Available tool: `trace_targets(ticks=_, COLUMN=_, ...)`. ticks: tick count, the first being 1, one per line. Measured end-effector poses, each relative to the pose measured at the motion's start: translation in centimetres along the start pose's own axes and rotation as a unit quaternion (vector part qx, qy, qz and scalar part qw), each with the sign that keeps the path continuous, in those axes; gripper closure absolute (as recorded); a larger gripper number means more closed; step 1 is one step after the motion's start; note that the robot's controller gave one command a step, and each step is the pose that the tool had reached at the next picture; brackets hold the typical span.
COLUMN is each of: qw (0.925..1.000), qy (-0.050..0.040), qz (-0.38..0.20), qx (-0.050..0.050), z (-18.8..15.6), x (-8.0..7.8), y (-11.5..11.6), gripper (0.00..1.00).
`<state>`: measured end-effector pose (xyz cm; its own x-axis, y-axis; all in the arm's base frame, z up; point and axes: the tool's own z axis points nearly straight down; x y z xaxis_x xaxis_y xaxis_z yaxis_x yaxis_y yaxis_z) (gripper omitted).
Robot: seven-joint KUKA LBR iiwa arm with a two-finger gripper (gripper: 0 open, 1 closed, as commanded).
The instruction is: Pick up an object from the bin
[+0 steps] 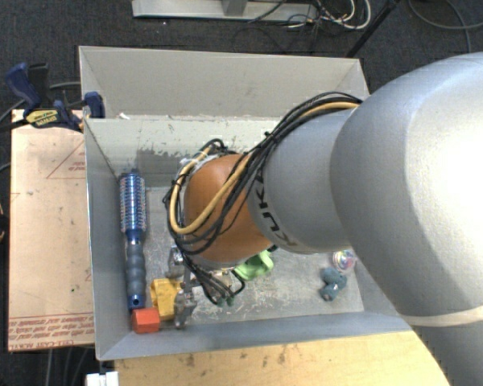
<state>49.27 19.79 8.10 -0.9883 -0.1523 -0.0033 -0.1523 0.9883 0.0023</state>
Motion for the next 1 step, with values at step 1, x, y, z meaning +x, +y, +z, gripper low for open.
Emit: trace_targets(ticks=1, qw=0.997, qy=-0.0039, qz=-0.077, qx=0.0, z=-20.25, x=-0.54, y=1.19, gripper=1.0)
